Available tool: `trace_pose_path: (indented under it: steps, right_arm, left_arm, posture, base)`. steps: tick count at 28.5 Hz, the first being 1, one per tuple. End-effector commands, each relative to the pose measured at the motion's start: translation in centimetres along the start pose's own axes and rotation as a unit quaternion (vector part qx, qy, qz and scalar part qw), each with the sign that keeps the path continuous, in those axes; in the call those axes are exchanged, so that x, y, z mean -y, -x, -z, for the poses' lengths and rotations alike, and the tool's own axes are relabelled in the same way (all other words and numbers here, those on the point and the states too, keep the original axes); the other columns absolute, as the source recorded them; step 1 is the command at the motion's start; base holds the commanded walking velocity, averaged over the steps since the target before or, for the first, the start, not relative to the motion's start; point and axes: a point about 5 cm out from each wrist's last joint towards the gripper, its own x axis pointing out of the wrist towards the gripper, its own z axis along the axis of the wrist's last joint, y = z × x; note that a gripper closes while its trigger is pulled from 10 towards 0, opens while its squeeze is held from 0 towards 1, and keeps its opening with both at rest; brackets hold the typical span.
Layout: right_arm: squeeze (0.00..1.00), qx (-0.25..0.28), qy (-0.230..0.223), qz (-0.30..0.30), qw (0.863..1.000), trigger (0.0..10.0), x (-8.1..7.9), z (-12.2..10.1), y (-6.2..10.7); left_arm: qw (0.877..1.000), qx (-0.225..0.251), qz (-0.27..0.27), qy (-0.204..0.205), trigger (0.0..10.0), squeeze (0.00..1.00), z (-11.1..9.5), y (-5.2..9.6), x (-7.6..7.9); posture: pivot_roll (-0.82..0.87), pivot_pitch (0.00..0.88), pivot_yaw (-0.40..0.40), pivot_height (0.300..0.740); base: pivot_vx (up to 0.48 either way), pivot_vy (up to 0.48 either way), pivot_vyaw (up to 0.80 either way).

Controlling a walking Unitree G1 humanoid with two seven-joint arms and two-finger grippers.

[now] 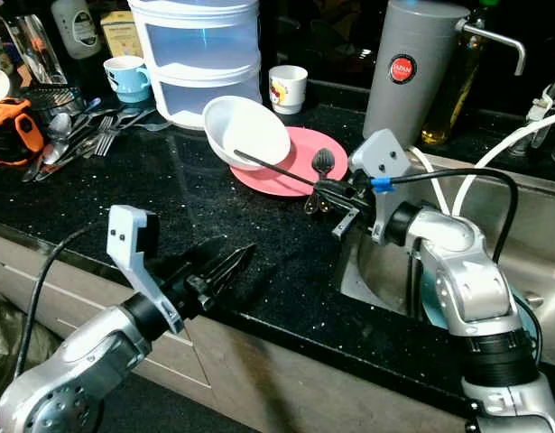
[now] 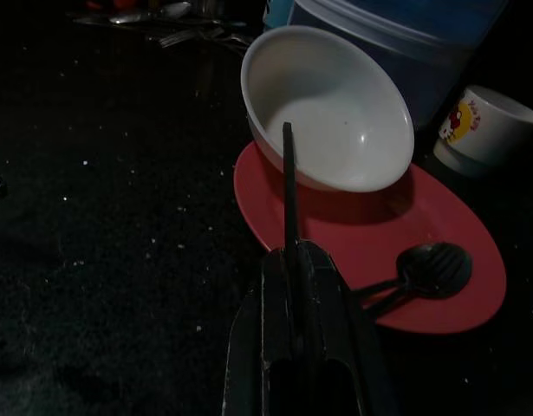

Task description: Kitchen organization

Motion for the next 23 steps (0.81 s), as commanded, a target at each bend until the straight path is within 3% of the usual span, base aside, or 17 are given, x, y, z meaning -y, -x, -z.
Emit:
trace_pose_path:
  steps: [1, 5, 9, 19, 21, 23]
  right_arm:
    - [0.0, 0.006, -0.001, 0.002, 1.0, 0.0, 0.1, -0.1, -0.2]
    - [0.0, 0.037, -0.02, 0.03, 0.999, 0.0, 0.9, -0.8, -0.1]
    - [0.0, 0.108, -0.076, 0.051, 0.99, 0.0, 2.1, -2.1, 0.8]
    - [0.0, 0.143, -0.129, 0.039, 0.98, 0.0, 2.3, -1.8, 1.9]
    - [0.0, 0.158, -0.173, 0.041, 0.971, 0.0, 2.4, -1.1, 2.6]
    - [0.0, 0.159, -0.187, 0.042, 0.968, 0.0, 2.4, -0.8, 2.9]
  left_arm:
    - [1.0, -0.003, 0.003, 0.0, 10.0, 0.0, 0.2, -0.1, 0.1]
    - [1.0, -0.004, 0.003, -0.001, 10.0, 0.0, 0.2, -0.1, 0.1]
    - [1.0, -0.003, 0.003, -0.002, 10.0, 0.0, 0.2, -0.1, 0.1]
    - [1.0, 0.007, 0.002, -0.004, 10.0, 0.0, -0.2, -0.2, 0.0]
    - [1.0, 0.025, 0.005, -0.005, 10.0, 0.0, -0.9, -0.3, 0.0]
    - [0.999, 0.031, 0.007, -0.005, 10.0, 0.0, -1.2, -0.3, 0.0]
  posture:
    - [0.1, 0.0, -0.014, 0.74]
    - [0.1, 0.0, -0.013, 0.74]
    - [0.1, 0.0, -0.012, 0.74]
    - [0.09, 0.0, -0.008, 0.74]
    - [0.09, 0.0, -0.003, 0.74]
    - [0.09, 0.0, -0.003, 0.74]
  base:
    - [0.0, 0.0, 0.0]
    - [0.0, 0.0, 0.0]
    - [0.0, 0.0, 0.0]
    - [0.0, 0.0, 0.0]
    - [0.0, 0.0, 0.0]
    - [0.0, 0.0, 0.0]
